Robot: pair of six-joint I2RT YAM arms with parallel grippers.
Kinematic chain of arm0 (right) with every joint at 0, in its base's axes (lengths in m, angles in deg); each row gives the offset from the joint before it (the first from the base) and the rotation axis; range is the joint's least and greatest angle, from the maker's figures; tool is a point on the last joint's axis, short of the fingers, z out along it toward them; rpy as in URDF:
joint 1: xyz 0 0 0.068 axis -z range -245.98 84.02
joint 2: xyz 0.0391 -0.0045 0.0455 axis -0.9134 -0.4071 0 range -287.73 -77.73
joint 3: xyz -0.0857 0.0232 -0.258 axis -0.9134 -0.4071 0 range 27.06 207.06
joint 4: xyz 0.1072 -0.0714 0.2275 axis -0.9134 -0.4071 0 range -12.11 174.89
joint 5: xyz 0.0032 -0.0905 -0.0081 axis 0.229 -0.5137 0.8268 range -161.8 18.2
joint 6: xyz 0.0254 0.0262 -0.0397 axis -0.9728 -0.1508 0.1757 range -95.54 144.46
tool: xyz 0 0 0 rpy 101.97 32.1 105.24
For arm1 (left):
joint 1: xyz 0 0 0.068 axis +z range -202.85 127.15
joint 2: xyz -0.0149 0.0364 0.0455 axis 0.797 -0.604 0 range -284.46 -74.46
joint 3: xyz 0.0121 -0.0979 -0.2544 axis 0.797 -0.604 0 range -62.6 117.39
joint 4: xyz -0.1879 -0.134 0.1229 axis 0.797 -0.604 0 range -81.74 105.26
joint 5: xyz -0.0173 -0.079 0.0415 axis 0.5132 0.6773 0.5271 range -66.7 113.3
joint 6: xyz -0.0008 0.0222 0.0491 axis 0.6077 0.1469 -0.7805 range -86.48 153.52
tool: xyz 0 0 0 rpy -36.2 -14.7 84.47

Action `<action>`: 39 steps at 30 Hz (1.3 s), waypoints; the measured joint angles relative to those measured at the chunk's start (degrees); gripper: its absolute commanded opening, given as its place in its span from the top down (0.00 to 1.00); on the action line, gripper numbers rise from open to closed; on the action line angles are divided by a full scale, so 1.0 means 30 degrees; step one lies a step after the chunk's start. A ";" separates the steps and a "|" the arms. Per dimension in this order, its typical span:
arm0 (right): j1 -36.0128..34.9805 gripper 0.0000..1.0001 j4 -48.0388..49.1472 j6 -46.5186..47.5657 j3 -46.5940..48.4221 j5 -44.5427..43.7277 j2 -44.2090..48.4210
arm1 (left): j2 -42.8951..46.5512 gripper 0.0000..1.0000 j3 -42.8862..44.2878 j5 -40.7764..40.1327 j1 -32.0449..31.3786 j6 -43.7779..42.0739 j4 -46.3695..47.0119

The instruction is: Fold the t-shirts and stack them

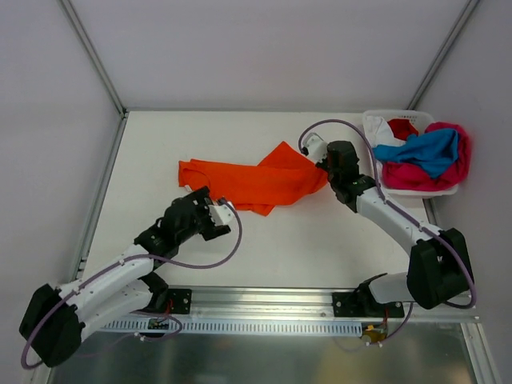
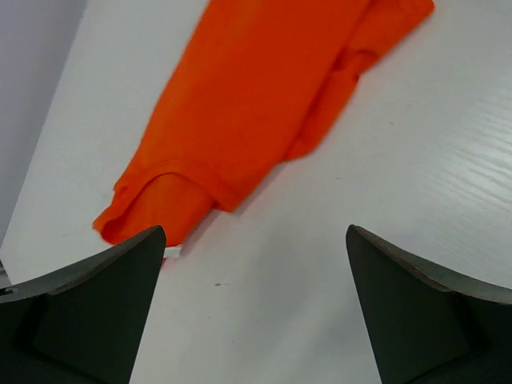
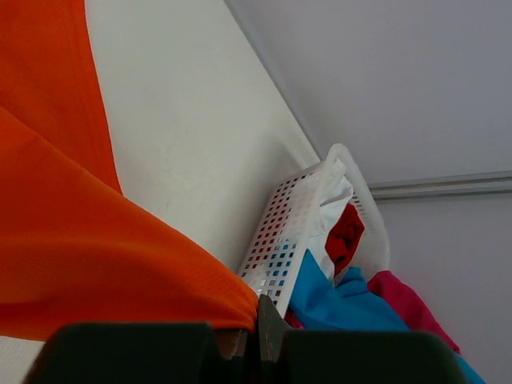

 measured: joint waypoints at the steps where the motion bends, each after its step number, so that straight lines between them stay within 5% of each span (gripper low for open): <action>1: 0.0000 1.00 -0.0138 -0.0204 0.0007 0.0000 -0.0211 | -0.0852 0.03 -0.0328 -0.0758 -0.1100 -0.0408 0.0350; 6: 0.0000 1.00 -0.0721 -0.0845 0.0007 -0.0036 -0.0794 | -0.3832 0.04 -0.2346 -0.3300 -0.4393 -0.2521 0.2579; 13: 0.0000 1.00 -0.0852 -0.1246 0.0007 -0.0248 -0.0838 | -0.8531 0.14 -0.3308 -0.6411 -0.4670 -0.5683 0.9777; 16: 0.0000 1.00 -0.0976 -0.1443 0.0007 -0.0262 -0.0838 | -1.2422 0.34 -0.3075 -0.8058 -0.4459 -0.7359 1.4513; 19: 0.0000 1.00 -0.1217 -0.1668 0.0000 -0.0240 -0.0816 | -1.6356 1.00 -0.2463 -0.9355 -0.3701 -0.8896 1.8666; 22: 0.0000 1.00 -0.1435 -0.1792 -0.0058 -0.0197 -0.0692 | -1.8462 1.00 -0.2033 -1.0244 -0.3060 -1.0316 2.0487; 25: 0.0000 1.00 -0.1508 -0.1800 -0.0284 -0.0182 -0.0306 | -1.7784 1.00 -0.2025 -1.0608 -0.2696 -1.0746 2.1056; 28: 0.0000 1.00 -0.1807 -0.1872 -0.0510 -0.0109 0.0095 | -1.3748 1.00 -0.1596 -1.0433 -0.2259 -1.0127 1.8841; 33: 0.0000 1.00 -0.2280 -0.2229 -0.0590 0.0109 0.0401 | -0.6419 1.00 0.2331 -0.9763 0.0007 -0.8000 1.4047; 39: -0.0036 1.00 -0.2499 -0.2616 -0.0903 0.0262 0.0590 | -0.2761 1.00 0.5319 -0.9347 0.0707 -0.6484 1.1147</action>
